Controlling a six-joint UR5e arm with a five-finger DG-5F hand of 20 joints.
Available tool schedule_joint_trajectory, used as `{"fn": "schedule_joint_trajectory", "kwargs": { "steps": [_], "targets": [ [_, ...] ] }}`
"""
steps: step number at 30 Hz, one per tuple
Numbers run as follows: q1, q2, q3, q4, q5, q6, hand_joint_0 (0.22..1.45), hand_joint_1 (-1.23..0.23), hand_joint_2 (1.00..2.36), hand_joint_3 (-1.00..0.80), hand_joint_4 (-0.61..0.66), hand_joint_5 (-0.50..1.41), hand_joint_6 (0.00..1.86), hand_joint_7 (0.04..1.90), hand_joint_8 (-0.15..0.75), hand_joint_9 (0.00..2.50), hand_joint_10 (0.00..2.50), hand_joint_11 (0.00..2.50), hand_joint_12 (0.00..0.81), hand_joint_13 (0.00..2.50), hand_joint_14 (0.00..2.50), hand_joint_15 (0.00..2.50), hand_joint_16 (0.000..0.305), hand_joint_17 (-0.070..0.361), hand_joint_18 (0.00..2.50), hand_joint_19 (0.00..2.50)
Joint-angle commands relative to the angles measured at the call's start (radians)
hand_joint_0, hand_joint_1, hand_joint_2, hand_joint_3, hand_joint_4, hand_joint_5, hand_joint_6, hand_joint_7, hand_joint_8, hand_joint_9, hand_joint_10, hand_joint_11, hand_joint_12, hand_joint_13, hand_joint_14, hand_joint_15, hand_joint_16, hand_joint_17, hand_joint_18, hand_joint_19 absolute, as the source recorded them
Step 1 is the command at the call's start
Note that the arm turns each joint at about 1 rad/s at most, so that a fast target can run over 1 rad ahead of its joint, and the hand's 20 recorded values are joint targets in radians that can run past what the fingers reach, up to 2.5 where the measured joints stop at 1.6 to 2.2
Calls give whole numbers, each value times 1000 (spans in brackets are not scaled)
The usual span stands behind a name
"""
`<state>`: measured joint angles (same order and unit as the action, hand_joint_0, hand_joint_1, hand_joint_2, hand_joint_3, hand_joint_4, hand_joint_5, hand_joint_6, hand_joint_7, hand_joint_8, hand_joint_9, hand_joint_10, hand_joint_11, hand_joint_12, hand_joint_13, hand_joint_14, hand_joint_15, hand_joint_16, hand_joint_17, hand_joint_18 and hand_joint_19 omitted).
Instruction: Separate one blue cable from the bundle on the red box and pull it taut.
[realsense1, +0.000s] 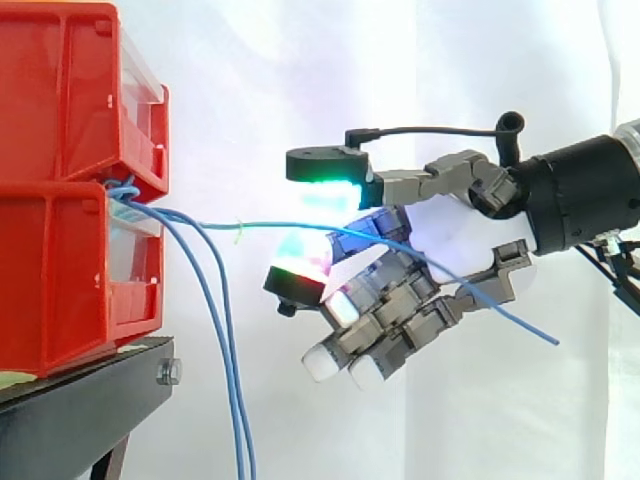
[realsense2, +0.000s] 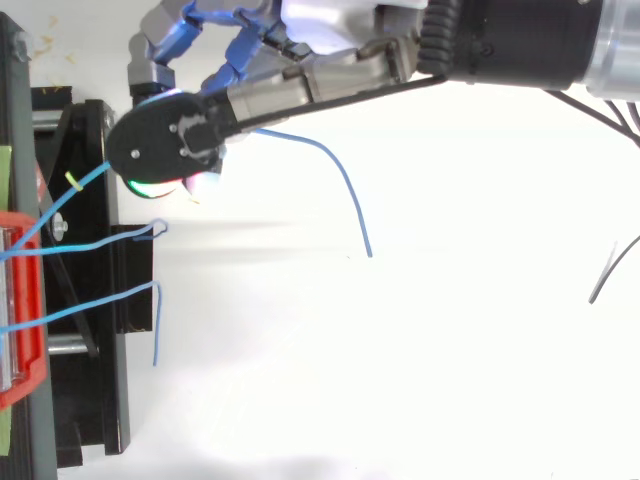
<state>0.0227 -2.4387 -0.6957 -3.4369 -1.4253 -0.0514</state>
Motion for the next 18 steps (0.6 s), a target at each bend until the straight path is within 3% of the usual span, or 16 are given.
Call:
{"fn": "schedule_joint_trajectory", "kwargs": {
  "steps": [1,7,13,18],
  "targets": [
    [-1,1,1,-7,-3,1,576,-480,1010,-358,83,-108,912,1015,263,970,20,648,354,574,19,465,42,94,587,453],
    [-4,6,1,-28,-6,-5,584,-632,1010,-210,95,-94,913,1016,298,996,18,650,390,623,17,446,48,108,680,388],
    [-4,6,-1,-30,-4,-5,611,-750,1016,-160,119,-98,923,1048,273,984,20,684,371,623,18,451,43,97,668,386],
    [-3,6,-2,-33,-4,-4,631,-827,1019,-110,68,-95,935,1060,262,1008,19,683,357,659,19,473,42,94,693,397]
  ]
}}
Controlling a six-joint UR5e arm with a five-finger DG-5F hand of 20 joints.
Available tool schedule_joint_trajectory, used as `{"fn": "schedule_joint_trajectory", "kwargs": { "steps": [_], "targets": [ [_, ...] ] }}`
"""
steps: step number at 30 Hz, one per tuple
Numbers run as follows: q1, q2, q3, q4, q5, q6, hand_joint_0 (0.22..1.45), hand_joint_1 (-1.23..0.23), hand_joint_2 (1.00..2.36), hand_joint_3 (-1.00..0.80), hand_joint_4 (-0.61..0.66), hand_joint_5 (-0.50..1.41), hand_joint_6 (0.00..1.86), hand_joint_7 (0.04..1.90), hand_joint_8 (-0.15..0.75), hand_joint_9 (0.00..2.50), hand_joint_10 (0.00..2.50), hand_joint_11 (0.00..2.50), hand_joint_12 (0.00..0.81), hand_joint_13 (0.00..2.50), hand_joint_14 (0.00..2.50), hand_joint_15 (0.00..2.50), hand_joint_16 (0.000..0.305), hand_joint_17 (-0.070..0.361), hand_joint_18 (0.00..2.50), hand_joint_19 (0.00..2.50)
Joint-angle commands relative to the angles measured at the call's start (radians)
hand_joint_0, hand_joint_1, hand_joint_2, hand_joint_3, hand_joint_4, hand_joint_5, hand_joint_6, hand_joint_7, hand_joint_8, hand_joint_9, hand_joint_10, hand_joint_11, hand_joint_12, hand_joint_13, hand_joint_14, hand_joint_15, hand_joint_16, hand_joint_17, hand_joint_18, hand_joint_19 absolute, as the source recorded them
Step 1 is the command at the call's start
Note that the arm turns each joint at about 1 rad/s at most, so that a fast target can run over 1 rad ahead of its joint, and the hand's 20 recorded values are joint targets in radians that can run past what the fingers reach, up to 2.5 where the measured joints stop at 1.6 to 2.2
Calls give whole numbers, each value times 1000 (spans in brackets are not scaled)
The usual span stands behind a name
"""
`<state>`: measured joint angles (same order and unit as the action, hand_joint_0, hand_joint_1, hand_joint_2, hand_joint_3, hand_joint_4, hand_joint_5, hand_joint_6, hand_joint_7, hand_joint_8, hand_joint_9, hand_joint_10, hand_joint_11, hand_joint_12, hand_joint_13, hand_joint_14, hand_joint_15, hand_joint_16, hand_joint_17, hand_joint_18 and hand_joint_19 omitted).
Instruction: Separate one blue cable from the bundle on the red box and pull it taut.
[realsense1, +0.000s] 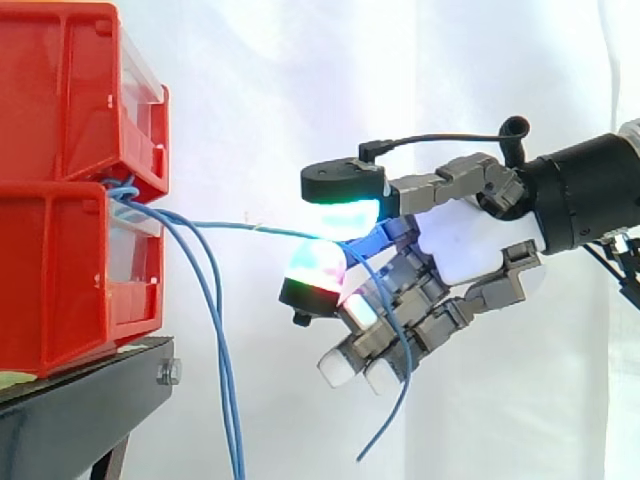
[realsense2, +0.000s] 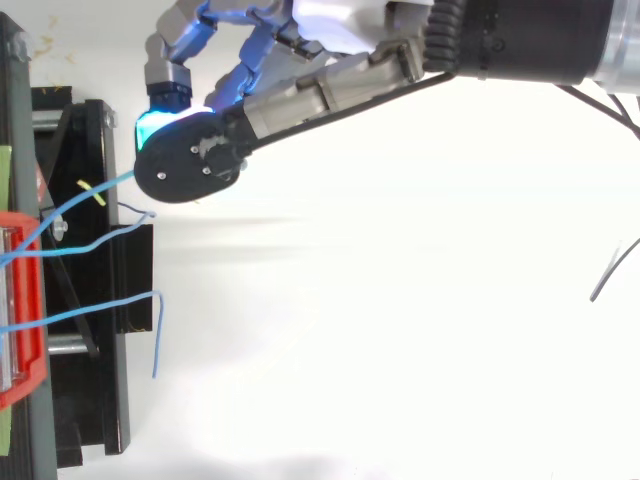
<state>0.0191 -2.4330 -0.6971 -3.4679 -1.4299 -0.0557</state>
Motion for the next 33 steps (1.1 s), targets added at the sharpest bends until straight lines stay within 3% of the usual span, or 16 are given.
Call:
{"fn": "schedule_joint_trajectory", "kwargs": {
  "steps": [1,9,14,19,27,28,33],
  "targets": [
    [1,2,-1,-3,0,1,632,-826,1020,-108,70,-95,934,1071,265,1012,21,676,356,663,20,475,42,94,693,395],
    [4,9,-1,-26,0,4,585,-731,1015,-275,109,-97,928,1034,260,1031,21,682,353,645,20,476,40,91,667,425],
    [5,14,-7,-45,2,4,606,-787,1016,-173,95,-85,924,1074,269,1069,21,688,364,670,19,468,43,97,702,404],
    [9,14,-13,-56,2,13,658,-911,1015,78,-5,-60,931,1221,269,1165,21,671,383,806,21,531,46,103,807,367],
    [9,28,-16,-120,-9,24,670,-923,1004,145,-54,-47,927,1247,270,1210,18,649,395,854,22,543,48,109,854,366],
    [10,29,-16,-123,-9,25,656,-929,1090,144,-77,-43,924,1273,272,1235,20,642,397,878,22,554,49,111,871,375],
    [12,45,-21,-138,-7,24,616,-901,1241,98,-110,-39,925,1244,275,1270,20,628,406,913,23,580,50,113,891,389]
  ]
}}
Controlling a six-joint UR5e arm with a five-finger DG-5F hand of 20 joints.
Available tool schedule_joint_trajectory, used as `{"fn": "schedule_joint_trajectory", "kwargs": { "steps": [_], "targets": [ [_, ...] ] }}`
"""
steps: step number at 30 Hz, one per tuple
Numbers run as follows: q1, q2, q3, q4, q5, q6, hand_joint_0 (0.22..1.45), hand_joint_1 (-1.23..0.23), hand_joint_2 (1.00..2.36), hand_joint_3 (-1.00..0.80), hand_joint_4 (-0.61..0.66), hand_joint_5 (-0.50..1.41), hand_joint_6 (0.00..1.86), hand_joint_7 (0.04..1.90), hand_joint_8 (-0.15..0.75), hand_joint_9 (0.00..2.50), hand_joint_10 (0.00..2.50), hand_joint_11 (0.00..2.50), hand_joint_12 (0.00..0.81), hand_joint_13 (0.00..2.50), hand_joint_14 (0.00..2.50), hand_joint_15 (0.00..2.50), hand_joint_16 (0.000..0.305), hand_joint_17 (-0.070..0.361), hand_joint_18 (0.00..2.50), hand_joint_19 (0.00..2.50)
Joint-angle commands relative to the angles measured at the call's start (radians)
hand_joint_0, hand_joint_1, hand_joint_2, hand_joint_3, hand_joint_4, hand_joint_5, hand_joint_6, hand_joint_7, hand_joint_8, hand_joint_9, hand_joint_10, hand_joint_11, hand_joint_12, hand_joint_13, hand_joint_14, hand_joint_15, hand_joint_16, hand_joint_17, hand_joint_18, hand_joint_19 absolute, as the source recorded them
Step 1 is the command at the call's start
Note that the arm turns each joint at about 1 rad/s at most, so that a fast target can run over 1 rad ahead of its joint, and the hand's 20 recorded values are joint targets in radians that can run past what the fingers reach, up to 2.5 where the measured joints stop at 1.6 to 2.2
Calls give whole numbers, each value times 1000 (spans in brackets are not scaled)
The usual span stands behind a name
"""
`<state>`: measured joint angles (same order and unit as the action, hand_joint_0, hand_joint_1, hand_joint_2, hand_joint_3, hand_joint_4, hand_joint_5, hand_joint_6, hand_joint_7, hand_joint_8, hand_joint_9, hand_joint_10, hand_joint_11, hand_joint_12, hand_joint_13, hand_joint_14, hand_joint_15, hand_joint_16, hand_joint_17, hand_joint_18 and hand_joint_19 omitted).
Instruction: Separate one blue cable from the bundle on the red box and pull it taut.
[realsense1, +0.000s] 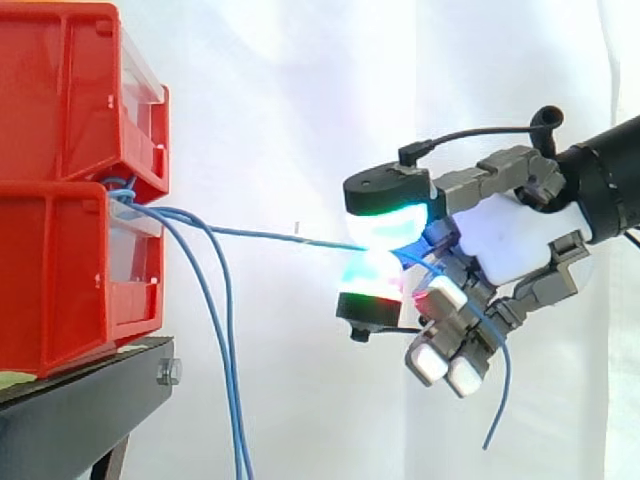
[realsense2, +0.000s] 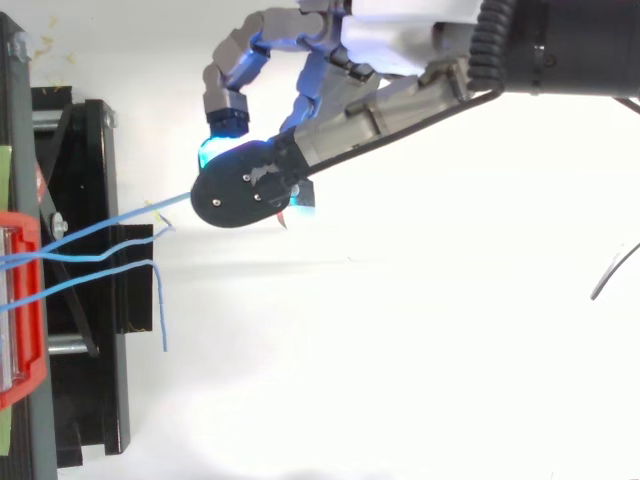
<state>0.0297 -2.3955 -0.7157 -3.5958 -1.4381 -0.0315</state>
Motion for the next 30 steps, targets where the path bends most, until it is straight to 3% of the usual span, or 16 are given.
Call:
{"fn": "schedule_joint_trajectory", "kwargs": {
  "steps": [1,5,10,12,14,15,20,24,30],
  "targets": [
    [1,10,-8,-32,-1,-2,609,-896,1263,91,-109,-38,925,1241,277,1274,18,628,407,914,21,583,51,114,894,386],
    [1,10,-19,-86,-30,1,584,-877,1340,57,-115,-37,923,1233,282,1273,20,626,413,902,22,575,52,117,895,386],
    [4,10,-53,-80,-59,5,578,-868,1356,45,-117,-37,922,1225,283,1250,18,605,416,886,20,572,52,118,881,385],
    [6,10,-71,-43,-61,18,577,-867,1358,43,-117,-37,921,1225,282,1242,20,600,419,881,22,561,52,118,876,379],
    [10,10,-102,49,-68,45,572,-866,1373,33,-112,-38,920,1226,286,1234,19,593,420,872,22,566,53,119,873,380],
    [10,10,-102,49,-68,45,571,-864,1376,32,-113,-38,919,1231,286,1235,17,590,419,870,22,560,53,119,872,379],
    [15,10,-172,285,-100,111,568,-862,1386,23,-110,-39,919,1231,292,1227,19,584,421,869,20,566,53,119,868,380],
    [19,10,-203,367,-102,119,571,-862,1371,31,-110,-39,919,1228,289,1217,17,579,420,864,20,555,53,120,863,382],
    [24,10,-234,422,-104,131,573,-861,1360,30,-108,-41,918,1231,291,1201,17,565,418,854,20,558,53,120,850,386]
  ]
}}
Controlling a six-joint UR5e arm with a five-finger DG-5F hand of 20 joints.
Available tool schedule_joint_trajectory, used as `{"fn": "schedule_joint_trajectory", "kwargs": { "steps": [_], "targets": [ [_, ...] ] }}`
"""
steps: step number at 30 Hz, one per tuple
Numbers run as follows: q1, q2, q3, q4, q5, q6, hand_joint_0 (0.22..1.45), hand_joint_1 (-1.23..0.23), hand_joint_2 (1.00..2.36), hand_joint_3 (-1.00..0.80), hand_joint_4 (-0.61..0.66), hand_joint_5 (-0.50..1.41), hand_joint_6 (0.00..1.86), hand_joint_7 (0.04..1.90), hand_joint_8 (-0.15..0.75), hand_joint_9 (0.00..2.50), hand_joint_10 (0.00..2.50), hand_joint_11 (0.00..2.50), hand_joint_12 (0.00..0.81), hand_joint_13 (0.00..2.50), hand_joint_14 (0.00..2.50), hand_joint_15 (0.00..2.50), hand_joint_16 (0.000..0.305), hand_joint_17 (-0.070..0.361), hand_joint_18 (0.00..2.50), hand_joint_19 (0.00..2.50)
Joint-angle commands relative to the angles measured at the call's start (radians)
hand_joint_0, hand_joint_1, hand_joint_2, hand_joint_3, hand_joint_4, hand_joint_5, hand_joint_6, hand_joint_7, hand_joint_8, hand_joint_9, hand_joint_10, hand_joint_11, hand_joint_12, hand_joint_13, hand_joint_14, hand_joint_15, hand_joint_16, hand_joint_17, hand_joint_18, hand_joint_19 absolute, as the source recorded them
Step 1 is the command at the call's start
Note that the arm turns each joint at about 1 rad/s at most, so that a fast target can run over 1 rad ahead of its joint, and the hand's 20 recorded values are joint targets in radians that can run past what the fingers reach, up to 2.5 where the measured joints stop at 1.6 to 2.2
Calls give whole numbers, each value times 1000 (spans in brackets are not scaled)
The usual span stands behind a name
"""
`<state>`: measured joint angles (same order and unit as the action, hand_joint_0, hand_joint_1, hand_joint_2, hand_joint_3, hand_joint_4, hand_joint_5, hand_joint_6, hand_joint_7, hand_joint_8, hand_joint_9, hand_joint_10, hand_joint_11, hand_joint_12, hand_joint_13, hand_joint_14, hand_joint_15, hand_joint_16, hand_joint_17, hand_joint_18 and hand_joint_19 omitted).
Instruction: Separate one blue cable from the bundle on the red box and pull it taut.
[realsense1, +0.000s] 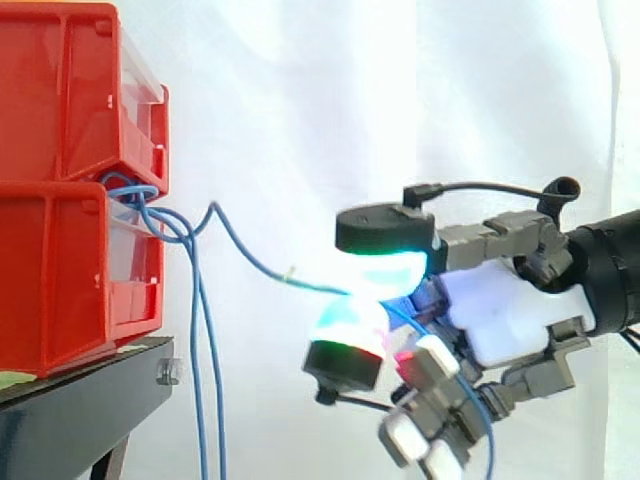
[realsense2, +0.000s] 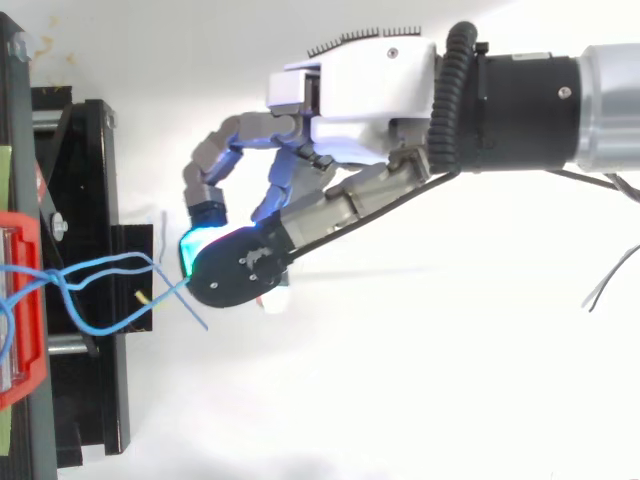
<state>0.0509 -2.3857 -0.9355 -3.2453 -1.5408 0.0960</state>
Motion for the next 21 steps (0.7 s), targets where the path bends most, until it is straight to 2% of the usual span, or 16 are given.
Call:
{"fn": "schedule_joint_trajectory", "kwargs": {
  "steps": [1,7,9,11,13,17,21],
  "targets": [
    [4,0,-26,84,-1,4,572,-862,1364,24,-109,-41,918,1228,290,1199,19,558,418,853,20,556,53,120,849,383],
    [7,-1,-60,151,-1,1,573,-862,1356,21,-106,-42,919,1217,290,1186,16,554,419,849,21,557,53,120,844,385],
    [10,0,-108,223,-1,11,572,-860,1355,25,-106,-42,919,1221,291,1185,18,553,420,849,21,554,53,120,844,387],
    [10,0,-123,256,1,19,571,-861,1358,23,-105,-42,919,1221,296,1183,18,558,418,848,22,550,53,120,844,387],
    [10,-1,-146,325,1,30,571,-859,1357,24,-106,-42,919,1215,297,1182,18,559,420,847,20,554,54,121,844,385],
    [12,0,-192,414,1,56,570,-859,1360,23,-107,-42,919,1219,296,1175,18,547,419,842,20,553,54,121,843,385],
    [12,-1,-198,453,1,71,569,-859,1363,21,-106,-42,919,1216,295,1169,16,549,419,839,21,550,54,121,839,378]
  ]
}}
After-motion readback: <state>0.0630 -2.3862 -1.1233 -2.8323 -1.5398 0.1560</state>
